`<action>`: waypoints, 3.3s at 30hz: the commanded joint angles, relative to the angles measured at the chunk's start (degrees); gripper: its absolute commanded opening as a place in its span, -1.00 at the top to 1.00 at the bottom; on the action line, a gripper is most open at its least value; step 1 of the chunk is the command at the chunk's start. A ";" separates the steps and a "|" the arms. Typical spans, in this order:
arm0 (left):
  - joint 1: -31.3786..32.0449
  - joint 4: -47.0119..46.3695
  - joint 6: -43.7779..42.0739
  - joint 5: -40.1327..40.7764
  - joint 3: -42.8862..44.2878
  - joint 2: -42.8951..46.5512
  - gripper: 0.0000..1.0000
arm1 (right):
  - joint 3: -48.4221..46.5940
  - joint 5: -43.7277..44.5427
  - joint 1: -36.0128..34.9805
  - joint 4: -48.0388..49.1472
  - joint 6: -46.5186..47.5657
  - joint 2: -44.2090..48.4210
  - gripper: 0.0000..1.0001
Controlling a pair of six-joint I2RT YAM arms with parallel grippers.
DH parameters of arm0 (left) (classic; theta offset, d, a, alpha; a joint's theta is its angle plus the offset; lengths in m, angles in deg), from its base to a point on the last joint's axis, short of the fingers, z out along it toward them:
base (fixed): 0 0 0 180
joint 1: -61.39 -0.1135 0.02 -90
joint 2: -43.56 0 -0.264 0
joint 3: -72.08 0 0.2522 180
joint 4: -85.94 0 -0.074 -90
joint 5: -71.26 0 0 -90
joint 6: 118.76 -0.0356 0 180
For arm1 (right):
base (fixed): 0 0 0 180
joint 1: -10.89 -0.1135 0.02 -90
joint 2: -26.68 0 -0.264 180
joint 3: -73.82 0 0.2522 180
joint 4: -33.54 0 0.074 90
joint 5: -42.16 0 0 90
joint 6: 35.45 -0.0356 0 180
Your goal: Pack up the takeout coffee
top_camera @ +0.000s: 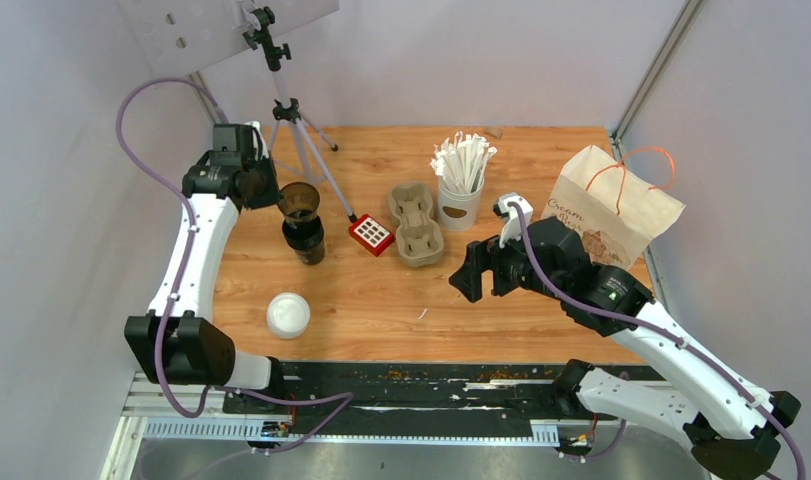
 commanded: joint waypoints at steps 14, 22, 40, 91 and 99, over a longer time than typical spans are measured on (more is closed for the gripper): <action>2.33 4.08 -0.96 -16.50 -1.36 15.11 1.00 | -4.97 7.33 0.10 -1.44 -0.09 3.62 -0.77; 19.93 3.44 4.11 -10.46 -11.68 24.58 1.00 | -3.74 4.67 0.18 -1.85 -1.58 4.49 -0.78; 50.96 -15.42 12.98 5.78 -20.73 14.97 1.00 | -2.12 7.82 0.12 -4.32 -1.85 9.14 -0.78; 48.31 19.57 29.19 43.45 -17.66 21.79 -1.00 | 2.21 3.92 0.09 -3.00 -4.83 11.05 -0.72; 30.66 20.31 30.90 39.44 -26.73 33.35 -0.75 | 2.90 2.66 0.17 -1.82 -4.24 10.11 -0.71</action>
